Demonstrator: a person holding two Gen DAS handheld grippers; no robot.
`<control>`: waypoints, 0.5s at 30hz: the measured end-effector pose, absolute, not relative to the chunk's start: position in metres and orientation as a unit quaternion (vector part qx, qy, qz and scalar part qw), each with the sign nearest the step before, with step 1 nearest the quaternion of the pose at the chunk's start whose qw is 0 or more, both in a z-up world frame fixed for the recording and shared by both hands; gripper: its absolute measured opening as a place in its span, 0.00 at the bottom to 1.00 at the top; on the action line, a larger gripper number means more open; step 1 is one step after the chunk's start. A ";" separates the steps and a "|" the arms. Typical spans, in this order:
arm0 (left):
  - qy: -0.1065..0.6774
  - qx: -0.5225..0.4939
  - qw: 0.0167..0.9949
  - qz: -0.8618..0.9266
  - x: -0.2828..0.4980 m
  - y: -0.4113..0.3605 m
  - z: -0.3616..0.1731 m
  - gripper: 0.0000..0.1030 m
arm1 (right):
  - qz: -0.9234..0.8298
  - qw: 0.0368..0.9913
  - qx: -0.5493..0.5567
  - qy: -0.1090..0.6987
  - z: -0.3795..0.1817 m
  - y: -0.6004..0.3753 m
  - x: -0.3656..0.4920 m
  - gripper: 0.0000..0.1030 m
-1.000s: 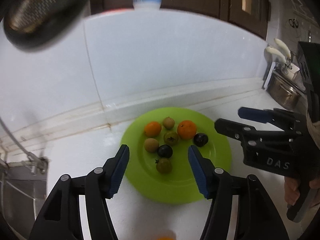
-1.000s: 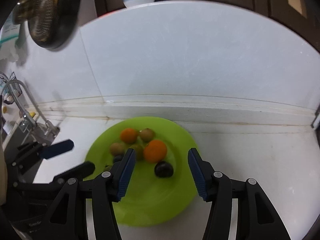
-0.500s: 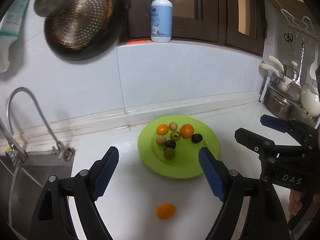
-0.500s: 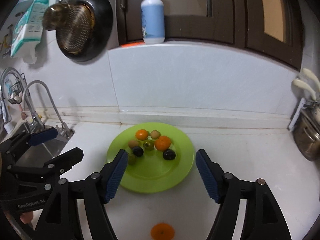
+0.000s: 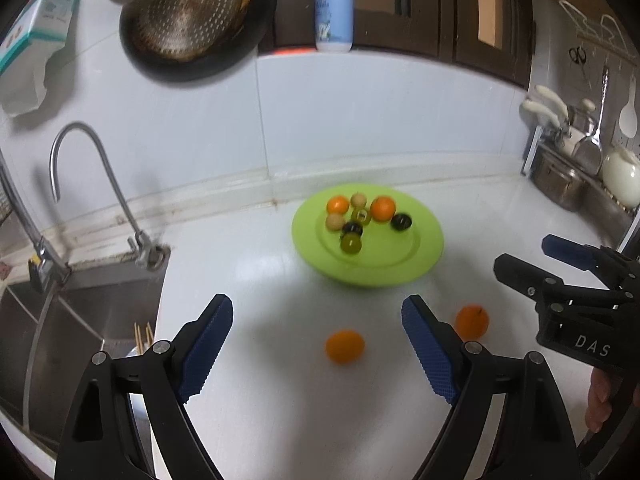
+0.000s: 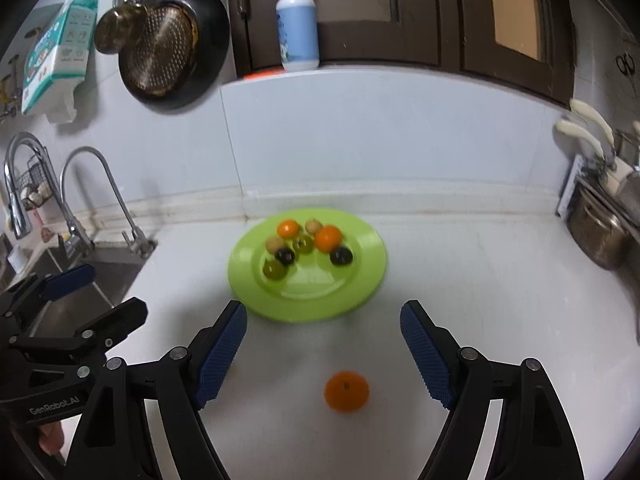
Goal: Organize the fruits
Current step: 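Lift both open tools away from the plate toward the last oranges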
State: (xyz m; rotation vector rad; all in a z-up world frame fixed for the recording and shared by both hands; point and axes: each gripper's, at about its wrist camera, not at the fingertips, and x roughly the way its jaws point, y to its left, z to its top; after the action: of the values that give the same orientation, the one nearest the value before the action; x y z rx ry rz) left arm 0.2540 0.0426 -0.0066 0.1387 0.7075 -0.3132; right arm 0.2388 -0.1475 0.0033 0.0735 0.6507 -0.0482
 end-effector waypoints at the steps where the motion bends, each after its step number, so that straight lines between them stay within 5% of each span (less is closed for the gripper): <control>1: 0.350 0.069 0.922 -0.149 0.253 0.044 -0.010 0.84 | -0.027 0.944 0.038 0.325 -0.001 -0.147 0.236 0.77; 15: 0.405 0.091 0.897 -0.151 0.252 0.045 -0.057 0.84 | -0.058 0.919 0.059 0.387 -0.052 -0.152 0.224 0.77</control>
State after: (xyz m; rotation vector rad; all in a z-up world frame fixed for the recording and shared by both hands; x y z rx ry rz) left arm 0.2518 0.0447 -0.0566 0.1877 0.8398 -0.3138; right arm 0.2245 -0.1520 -0.0520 0.1204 0.7948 -0.1183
